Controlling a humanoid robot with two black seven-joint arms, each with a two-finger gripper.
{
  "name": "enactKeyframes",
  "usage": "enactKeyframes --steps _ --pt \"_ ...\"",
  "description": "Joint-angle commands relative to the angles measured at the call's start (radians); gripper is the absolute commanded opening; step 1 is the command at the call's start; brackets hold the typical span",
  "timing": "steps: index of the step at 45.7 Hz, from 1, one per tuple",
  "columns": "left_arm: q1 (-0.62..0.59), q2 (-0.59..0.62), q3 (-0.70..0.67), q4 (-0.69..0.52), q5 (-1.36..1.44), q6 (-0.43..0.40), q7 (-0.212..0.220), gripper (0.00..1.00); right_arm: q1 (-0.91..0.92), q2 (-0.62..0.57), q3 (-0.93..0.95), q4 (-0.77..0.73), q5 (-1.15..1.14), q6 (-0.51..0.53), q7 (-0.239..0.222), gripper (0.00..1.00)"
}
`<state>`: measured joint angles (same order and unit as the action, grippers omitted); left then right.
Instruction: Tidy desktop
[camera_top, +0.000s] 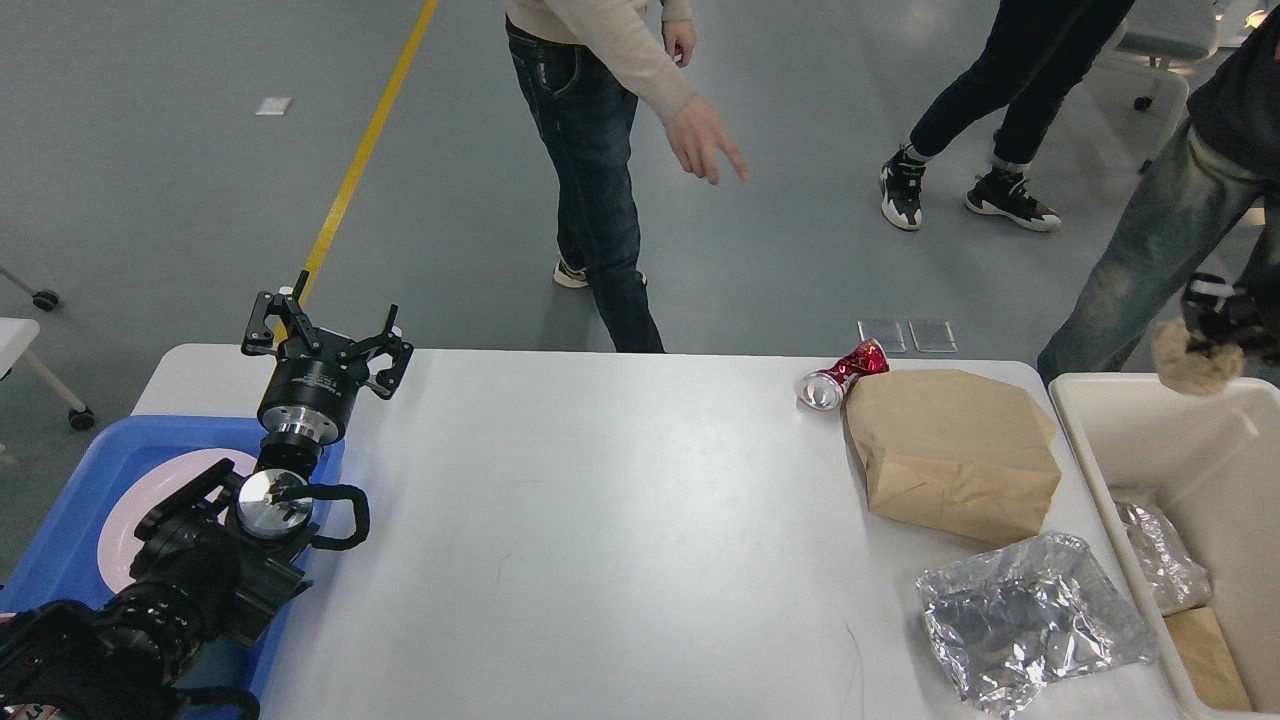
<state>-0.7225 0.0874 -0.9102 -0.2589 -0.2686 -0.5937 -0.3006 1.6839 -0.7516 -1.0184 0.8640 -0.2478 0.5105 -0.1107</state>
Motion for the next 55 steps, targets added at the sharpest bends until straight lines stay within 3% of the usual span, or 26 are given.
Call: enactKeyframes --steps 1,9,11,14,15,23,35,46,55 --pt "0.000 0.000 0.001 0.000 0.000 0.000 0.000 0.97 -0.220 -0.023 0.020 -0.075 0.002 -0.167 0.000 0.00" --pt "0.000 0.000 -0.001 0.000 0.000 0.000 0.000 0.97 -0.459 -0.017 0.040 -0.106 0.002 -0.374 0.006 0.00" --pt "0.000 0.000 0.001 0.000 0.000 0.000 0.000 0.96 -0.509 -0.009 0.046 -0.144 0.004 -0.389 0.008 0.25" --pt "0.000 0.000 0.001 0.000 0.000 0.000 0.000 0.97 -0.581 0.015 0.055 -0.230 0.012 -0.406 0.010 0.87" --pt "0.000 0.000 0.001 0.000 0.000 0.000 0.000 0.97 -0.602 0.032 0.060 -0.262 0.013 -0.411 0.011 1.00" --pt "0.000 0.000 0.001 0.000 0.000 0.000 0.000 0.97 -0.757 0.118 0.069 -0.375 0.015 -0.411 0.011 1.00" --pt "0.000 0.000 0.001 0.000 0.000 0.000 0.000 0.96 -0.734 0.127 0.072 -0.361 0.015 -0.405 0.011 1.00" --pt "0.000 0.000 -0.001 0.000 0.000 0.000 0.000 0.97 -0.466 0.097 0.011 -0.197 -0.002 -0.376 0.010 1.00" --pt "0.000 0.000 0.001 0.000 0.000 0.000 0.000 0.96 -0.103 0.107 -0.127 0.018 -0.004 -0.213 0.008 1.00"
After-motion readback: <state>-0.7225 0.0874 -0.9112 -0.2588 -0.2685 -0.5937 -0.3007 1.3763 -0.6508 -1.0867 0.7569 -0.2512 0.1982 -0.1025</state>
